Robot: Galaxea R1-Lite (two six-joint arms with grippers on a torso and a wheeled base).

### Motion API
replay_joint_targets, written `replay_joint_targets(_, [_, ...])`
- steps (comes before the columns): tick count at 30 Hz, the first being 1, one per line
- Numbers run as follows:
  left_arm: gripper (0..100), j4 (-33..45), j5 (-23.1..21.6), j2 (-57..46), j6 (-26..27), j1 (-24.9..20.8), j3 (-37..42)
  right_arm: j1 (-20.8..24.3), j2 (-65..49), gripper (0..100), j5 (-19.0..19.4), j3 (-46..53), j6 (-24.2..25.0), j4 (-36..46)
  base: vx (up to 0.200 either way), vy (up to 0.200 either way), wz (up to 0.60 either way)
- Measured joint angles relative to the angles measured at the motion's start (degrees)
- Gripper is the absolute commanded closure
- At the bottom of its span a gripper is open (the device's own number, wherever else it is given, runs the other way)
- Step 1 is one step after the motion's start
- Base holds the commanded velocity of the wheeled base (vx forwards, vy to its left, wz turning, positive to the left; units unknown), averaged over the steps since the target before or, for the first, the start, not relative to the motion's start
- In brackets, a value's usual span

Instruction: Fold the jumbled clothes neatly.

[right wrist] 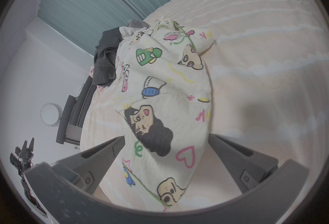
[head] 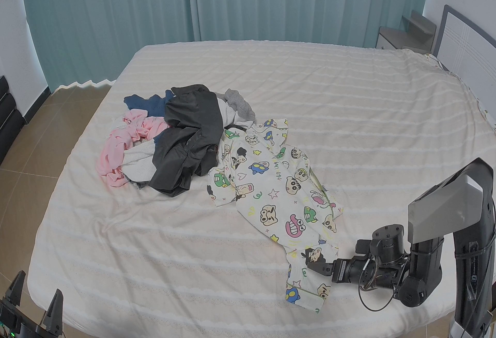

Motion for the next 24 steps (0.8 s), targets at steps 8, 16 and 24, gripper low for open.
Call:
replay_joint_targets(8, [0,0.0,0.0,0.0,0.0,0.0,0.0,0.1,-1.0,0,0.9,-6.1,-0.1,10.9,0.000,0.000,0.00])
replay_joint_targets(16, [0,0.0,0.0,0.0,0.0,0.0,0.0,3.6,-3.0,0,0.9,-16.3,-0.1,21.3,0.000,0.000,0.00])
replay_joint_targets(24, [0,0.0,0.0,0.0,0.0,0.0,0.0,5.1,-3.4,100,0.2,-19.0,-0.1,24.0,0.000,0.000,0.00])
